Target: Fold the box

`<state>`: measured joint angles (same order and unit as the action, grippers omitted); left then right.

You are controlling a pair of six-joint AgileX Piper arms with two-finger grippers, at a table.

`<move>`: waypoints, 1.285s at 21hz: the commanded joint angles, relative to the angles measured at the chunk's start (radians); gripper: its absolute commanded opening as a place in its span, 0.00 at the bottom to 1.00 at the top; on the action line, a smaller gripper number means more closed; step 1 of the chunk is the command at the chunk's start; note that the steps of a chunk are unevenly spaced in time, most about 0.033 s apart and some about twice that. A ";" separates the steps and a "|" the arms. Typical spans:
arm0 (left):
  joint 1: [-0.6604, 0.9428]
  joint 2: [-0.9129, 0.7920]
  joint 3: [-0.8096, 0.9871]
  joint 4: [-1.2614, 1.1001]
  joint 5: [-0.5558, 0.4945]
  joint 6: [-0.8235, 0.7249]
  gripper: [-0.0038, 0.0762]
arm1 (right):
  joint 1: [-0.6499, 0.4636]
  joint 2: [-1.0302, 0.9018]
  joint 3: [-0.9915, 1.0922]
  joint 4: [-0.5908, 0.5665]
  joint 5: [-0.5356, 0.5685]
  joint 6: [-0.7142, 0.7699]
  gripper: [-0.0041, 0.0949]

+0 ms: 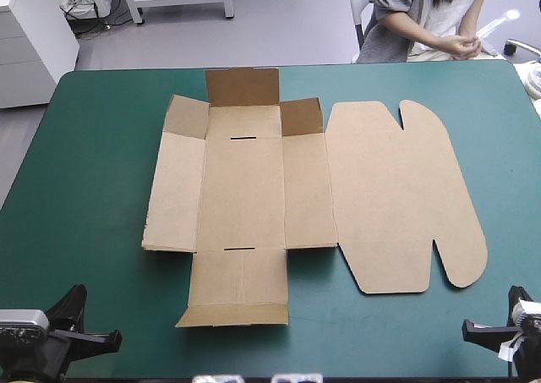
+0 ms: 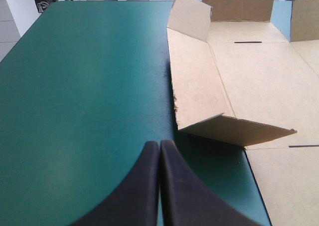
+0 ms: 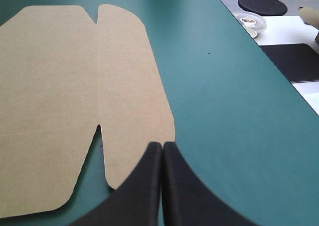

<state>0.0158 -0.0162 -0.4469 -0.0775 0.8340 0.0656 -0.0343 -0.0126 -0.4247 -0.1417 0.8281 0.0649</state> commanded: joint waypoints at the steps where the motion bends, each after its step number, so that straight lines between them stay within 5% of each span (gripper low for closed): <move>1: 0.002 -0.007 -0.022 -0.011 -0.081 -0.004 0.04 | -0.008 -0.030 -0.027 -0.008 -0.068 0.000 0.02; 14: 0.002 0.046 -0.034 -0.045 -0.055 -0.004 0.04 | -0.008 -0.030 -0.027 -0.008 -0.068 0.000 0.02; 27: 0.002 0.812 -0.410 -0.145 -0.023 0.128 0.04 | -0.008 -0.030 -0.027 -0.008 -0.068 0.000 0.02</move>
<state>0.0158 0.6961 -0.7801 -0.1365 0.8647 0.1177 -0.0343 -0.0126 -0.4247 -0.1417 0.8281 0.0649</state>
